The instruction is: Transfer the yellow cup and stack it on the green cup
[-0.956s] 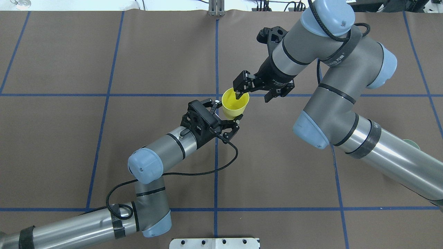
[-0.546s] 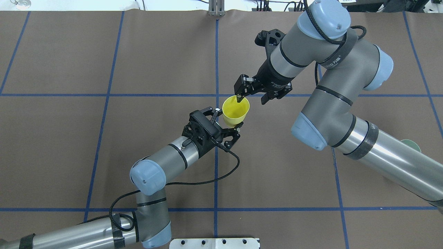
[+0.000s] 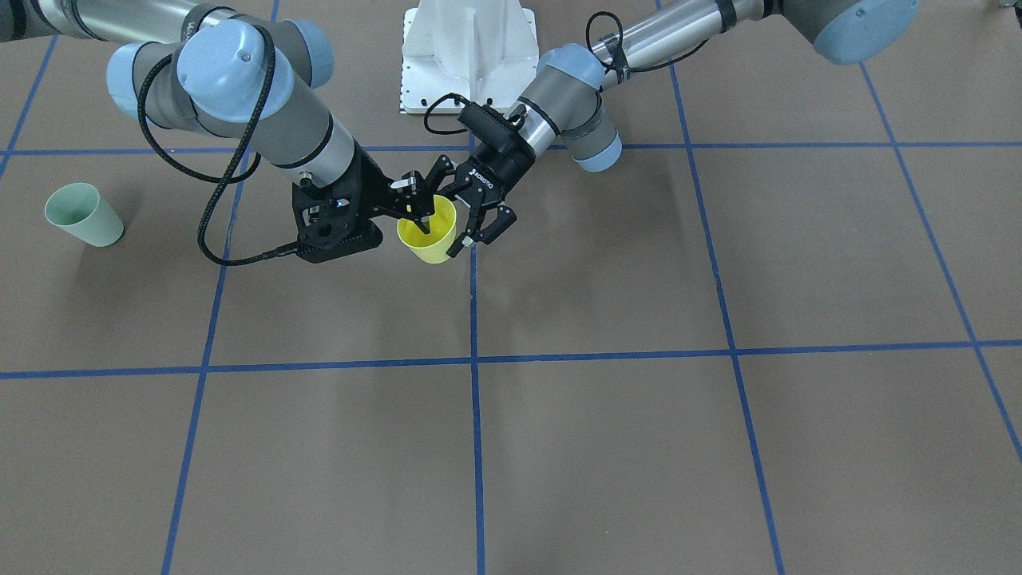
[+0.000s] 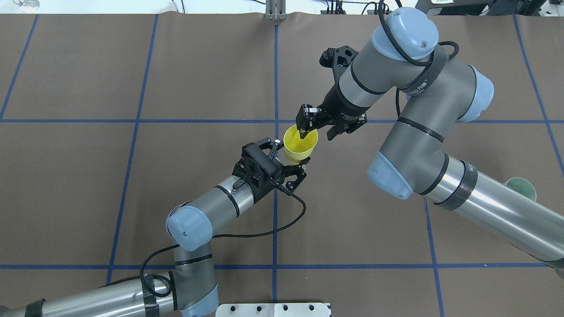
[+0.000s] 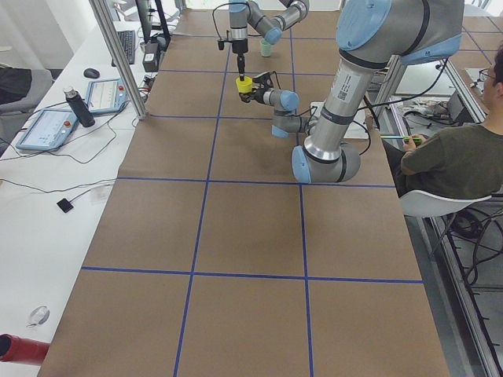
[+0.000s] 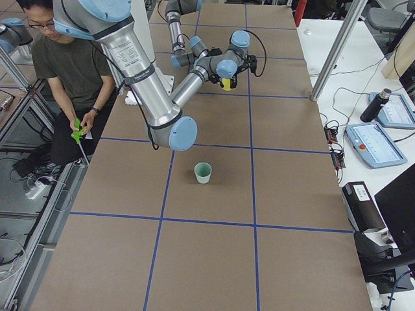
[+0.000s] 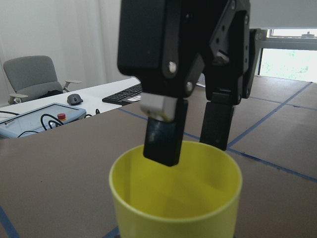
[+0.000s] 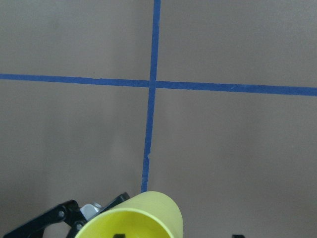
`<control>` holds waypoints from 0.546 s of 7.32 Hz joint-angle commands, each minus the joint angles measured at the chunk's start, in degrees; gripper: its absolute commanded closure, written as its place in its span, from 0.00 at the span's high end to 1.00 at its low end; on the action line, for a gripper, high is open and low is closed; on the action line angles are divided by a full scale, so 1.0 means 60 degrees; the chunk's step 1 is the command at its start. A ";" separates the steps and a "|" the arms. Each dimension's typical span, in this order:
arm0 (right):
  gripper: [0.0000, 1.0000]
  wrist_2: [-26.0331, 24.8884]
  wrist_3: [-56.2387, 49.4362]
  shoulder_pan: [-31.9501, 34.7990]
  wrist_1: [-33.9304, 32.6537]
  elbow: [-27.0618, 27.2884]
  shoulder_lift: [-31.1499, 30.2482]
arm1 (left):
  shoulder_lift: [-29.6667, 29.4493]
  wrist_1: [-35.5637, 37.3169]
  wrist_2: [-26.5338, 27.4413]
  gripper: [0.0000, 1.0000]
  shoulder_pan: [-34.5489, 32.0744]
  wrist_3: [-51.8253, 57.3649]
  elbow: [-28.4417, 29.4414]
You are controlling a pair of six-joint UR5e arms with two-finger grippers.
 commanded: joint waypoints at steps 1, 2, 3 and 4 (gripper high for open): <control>0.49 -0.0016 0.0012 -0.0041 -0.0012 0.0024 -0.0003 | 0.0000 -0.0003 0.0000 0.25 0.0005 -0.0015 0.0000; 0.45 -0.0016 0.0012 -0.0070 -0.0012 0.0024 -0.0018 | 0.0000 0.0012 0.0000 0.25 0.0005 0.0000 0.0000; 0.45 -0.0002 0.0012 -0.0085 -0.0012 0.0024 -0.0003 | -0.0015 0.0012 0.0000 0.25 0.0005 0.0000 0.0000; 0.44 -0.0001 0.0027 -0.0100 -0.0012 0.0039 -0.0018 | -0.0015 0.0012 0.0000 0.25 0.0005 0.0000 0.0000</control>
